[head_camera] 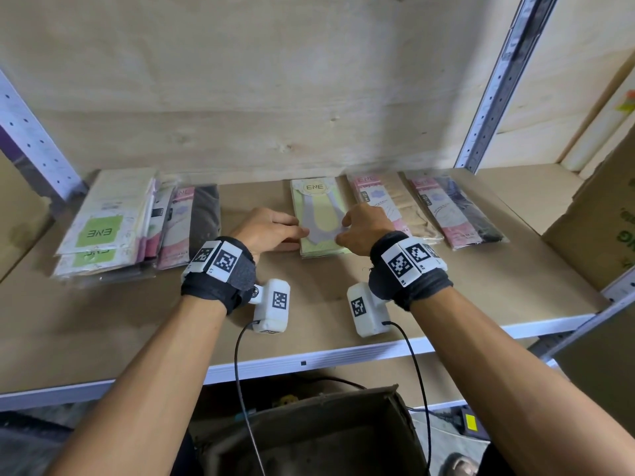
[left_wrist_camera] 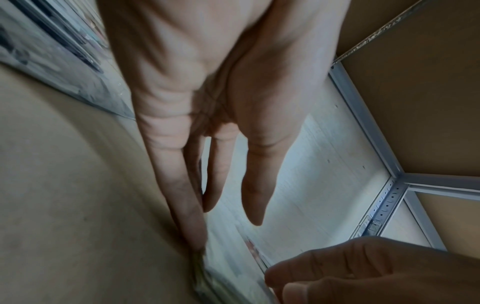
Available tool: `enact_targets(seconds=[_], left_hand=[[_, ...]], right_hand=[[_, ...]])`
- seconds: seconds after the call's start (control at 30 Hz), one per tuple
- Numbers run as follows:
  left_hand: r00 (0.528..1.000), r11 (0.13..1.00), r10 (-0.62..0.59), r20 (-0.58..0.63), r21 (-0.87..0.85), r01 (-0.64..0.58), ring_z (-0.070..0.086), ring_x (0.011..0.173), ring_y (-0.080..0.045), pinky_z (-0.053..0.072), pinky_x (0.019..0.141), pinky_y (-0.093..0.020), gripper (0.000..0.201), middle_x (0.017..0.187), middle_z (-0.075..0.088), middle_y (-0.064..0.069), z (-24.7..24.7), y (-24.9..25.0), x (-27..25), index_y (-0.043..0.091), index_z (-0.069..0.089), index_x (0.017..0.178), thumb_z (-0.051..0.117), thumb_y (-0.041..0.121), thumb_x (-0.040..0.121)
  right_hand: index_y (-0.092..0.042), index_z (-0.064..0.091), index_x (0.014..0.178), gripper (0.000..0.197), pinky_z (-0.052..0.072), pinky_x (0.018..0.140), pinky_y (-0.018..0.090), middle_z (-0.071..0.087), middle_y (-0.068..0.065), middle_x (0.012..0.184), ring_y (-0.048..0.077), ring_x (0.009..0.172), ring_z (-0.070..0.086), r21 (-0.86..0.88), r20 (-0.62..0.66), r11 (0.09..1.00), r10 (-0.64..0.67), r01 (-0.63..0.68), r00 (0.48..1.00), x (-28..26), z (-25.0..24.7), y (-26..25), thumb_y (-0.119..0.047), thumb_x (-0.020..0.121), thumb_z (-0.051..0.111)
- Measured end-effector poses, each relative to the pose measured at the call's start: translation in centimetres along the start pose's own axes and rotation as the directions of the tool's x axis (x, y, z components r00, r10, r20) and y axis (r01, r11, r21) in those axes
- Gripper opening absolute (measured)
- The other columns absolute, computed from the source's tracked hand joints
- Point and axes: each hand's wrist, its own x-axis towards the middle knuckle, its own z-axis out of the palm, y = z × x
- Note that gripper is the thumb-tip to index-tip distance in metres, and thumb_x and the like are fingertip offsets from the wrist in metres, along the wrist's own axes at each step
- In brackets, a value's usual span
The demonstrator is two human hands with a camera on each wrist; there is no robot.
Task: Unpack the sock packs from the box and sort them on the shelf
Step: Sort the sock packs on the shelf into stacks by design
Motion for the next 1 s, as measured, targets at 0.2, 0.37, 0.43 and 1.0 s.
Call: enact_targets(seconds=[0.2,0.37,0.43,1.0], left_hand=[[0.999,0.999,0.018,-0.027,0.034,-0.017,0.070,0.103,-0.023,0.060,0.088,-0.035,0.028,0.116,0.072,-0.017,-0.5,0.2,-0.6,-0.001,0.072,0.112,0.077,0.010,0.087],[0.991,0.995,0.090,-0.096,0.054,-0.085,0.071,0.103,-0.019,0.061,0.075,-0.022,0.035,0.113,0.071,-0.007,-3.3,0.5,-1.9,0.004,0.069,0.120,0.076,0.017,0.088],[0.982,0.990,0.129,-0.136,0.080,-0.119,0.074,0.095,-0.017,0.060,0.074,-0.019,0.030,0.108,0.074,-0.004,-4.9,0.3,-2.5,0.011,0.071,0.118,0.075,0.022,0.089],[0.829,0.971,0.237,-0.507,0.083,-0.226,0.074,0.079,-0.017,0.061,0.069,-0.025,0.016,0.091,0.076,-0.002,-16.5,-1.8,-7.7,0.028,0.073,0.084,0.070,0.015,0.092]], right_hand=[[0.000,0.065,0.118,0.033,0.049,0.094,0.034,0.063,0.015,0.125,0.030,0.116,0.058,-0.024,-0.056,0.998,-0.055,0.054,0.997,-0.2,-0.1,-0.1,-0.014,0.089,0.064],[-0.012,0.070,0.116,0.027,0.048,0.097,0.032,0.066,0.006,0.119,0.023,0.114,0.058,0.094,-0.097,0.983,-0.149,0.158,0.984,-0.4,-0.2,-0.6,-0.020,0.091,0.063],[-0.014,0.073,0.107,0.020,0.050,0.089,0.026,0.071,0.001,0.109,0.019,0.104,0.064,0.160,-0.096,0.971,-0.165,0.179,0.982,-0.6,0.0,-1.0,-0.018,0.090,0.062],[0.009,0.064,0.110,0.032,0.057,0.091,0.050,0.072,0.022,0.097,0.030,0.084,0.067,0.314,0.303,0.947,-0.160,0.060,0.939,2.8,8.7,-16.2,-0.015,0.089,0.066]])
